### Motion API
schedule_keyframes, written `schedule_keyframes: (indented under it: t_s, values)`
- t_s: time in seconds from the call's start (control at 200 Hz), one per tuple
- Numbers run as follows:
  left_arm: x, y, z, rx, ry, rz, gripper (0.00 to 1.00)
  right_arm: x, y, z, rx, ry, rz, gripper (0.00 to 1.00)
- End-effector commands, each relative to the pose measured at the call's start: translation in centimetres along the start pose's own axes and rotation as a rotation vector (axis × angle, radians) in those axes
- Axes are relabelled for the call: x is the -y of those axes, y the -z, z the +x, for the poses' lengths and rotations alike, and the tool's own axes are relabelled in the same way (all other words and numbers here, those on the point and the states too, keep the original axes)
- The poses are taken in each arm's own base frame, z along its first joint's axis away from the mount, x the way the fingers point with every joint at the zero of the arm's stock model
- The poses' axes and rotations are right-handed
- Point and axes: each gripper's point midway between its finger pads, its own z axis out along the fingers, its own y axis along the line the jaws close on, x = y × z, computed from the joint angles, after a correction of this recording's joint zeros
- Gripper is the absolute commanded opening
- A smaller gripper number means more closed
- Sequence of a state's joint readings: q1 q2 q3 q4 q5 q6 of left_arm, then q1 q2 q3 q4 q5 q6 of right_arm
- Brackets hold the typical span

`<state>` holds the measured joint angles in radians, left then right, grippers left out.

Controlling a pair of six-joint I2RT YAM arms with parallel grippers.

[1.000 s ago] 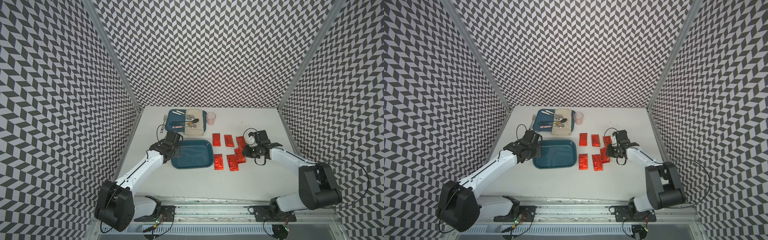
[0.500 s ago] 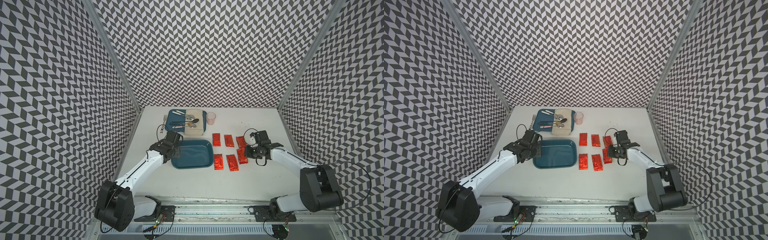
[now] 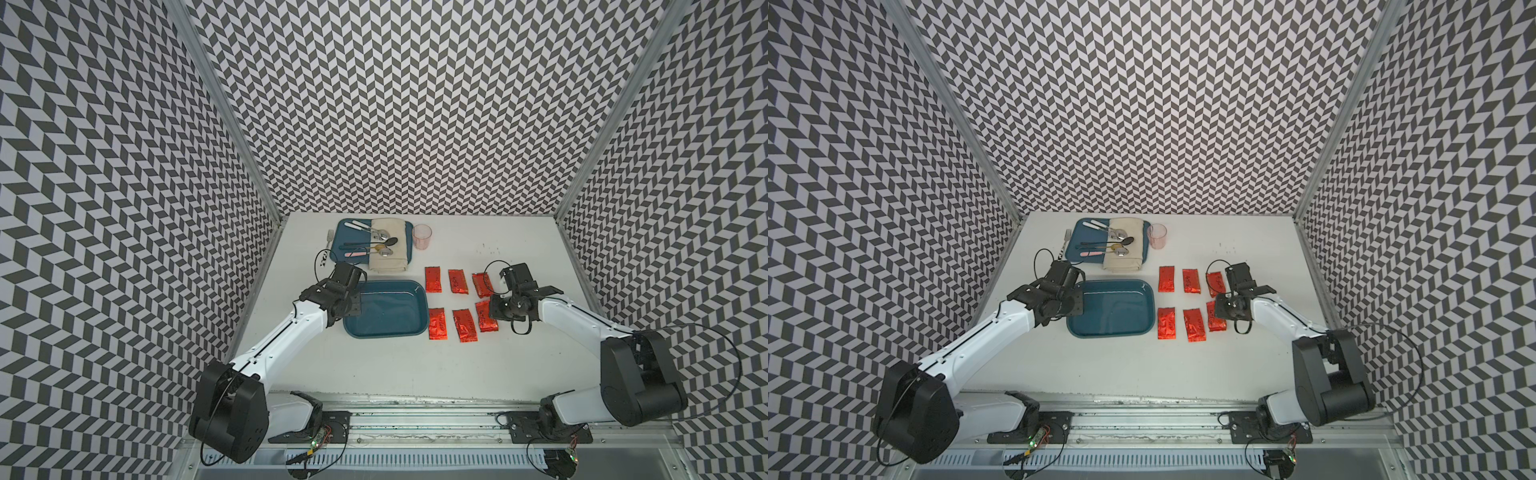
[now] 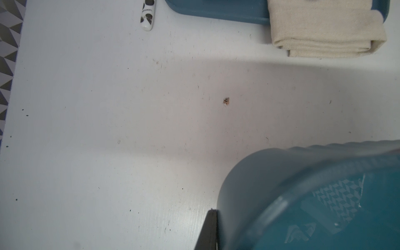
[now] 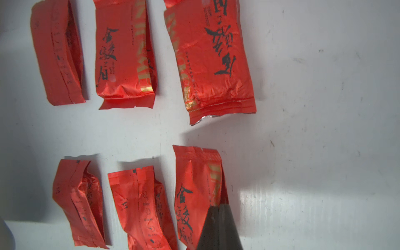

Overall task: Take the tea bags out of the storage box
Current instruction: Place the tea bag at the center of the board.

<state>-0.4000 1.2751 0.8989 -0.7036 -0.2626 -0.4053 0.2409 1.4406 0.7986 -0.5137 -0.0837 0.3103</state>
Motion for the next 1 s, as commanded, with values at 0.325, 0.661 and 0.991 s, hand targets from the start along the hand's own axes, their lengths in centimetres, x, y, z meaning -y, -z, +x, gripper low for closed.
schedule_keyframes:
  t_s: [0.325, 0.661, 0.991]
  values:
    - [1.2, 0.8, -0.9, 0.042, 0.004, 0.059, 0.00, 1.7, -1.2, 2.0, -0.087, -0.018, 0.118, 0.00]
    - [1.1, 1.1, -1.0, 0.053, 0.008, 0.055, 0.00, 2.2, -1.1, 1.9, -0.077, -0.023, 0.159, 0.00]
    - [0.9, 1.0, -1.0, 0.054, 0.009, 0.046, 0.00, 1.7, -0.6, 1.4, -0.055, -0.017, 0.137, 0.08]
